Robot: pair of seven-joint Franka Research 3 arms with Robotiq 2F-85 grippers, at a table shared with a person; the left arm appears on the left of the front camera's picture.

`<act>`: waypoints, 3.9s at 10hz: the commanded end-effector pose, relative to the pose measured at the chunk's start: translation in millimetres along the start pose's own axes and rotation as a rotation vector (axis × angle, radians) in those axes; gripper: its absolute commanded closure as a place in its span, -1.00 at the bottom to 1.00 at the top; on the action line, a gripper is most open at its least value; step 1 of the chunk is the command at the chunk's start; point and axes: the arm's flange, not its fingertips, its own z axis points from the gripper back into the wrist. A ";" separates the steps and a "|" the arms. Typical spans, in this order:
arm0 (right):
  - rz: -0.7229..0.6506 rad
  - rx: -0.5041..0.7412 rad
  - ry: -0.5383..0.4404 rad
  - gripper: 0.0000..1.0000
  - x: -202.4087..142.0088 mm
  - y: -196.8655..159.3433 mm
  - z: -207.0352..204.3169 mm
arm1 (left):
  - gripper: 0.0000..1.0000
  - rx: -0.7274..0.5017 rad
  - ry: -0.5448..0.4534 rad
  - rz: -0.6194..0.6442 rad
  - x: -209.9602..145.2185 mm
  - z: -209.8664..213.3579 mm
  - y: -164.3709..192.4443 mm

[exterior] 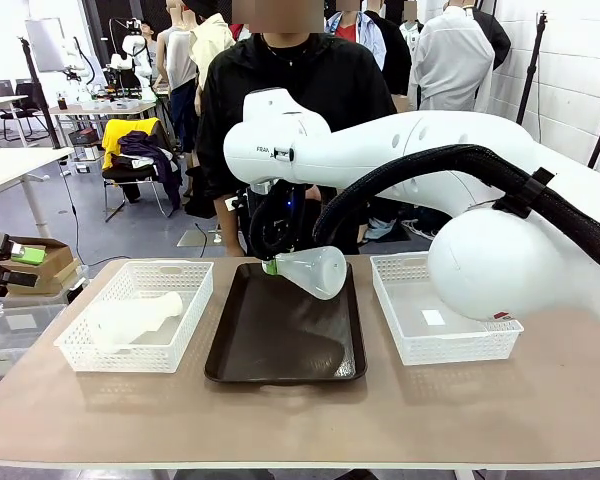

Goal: Prepare the laboratory tools.
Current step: Place the picked Big flask upright in the Handle tray as instructed by the person.

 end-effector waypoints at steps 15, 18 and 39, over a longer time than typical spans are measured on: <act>0.000 0.000 0.000 1.00 0.0 0.0 0.0 | -1.00 -0.009 -0.014 -0.004 0.2 1.8 0.6; 0.089 -0.063 -0.060 1.00 -14.6 29.3 58.4 | -1.00 -0.009 -0.014 -0.004 0.2 1.8 0.6; 0.362 0.175 -1.262 1.00 -113.9 -45.6 -9.4 | -1.00 -0.009 -0.014 -0.004 0.2 1.8 0.6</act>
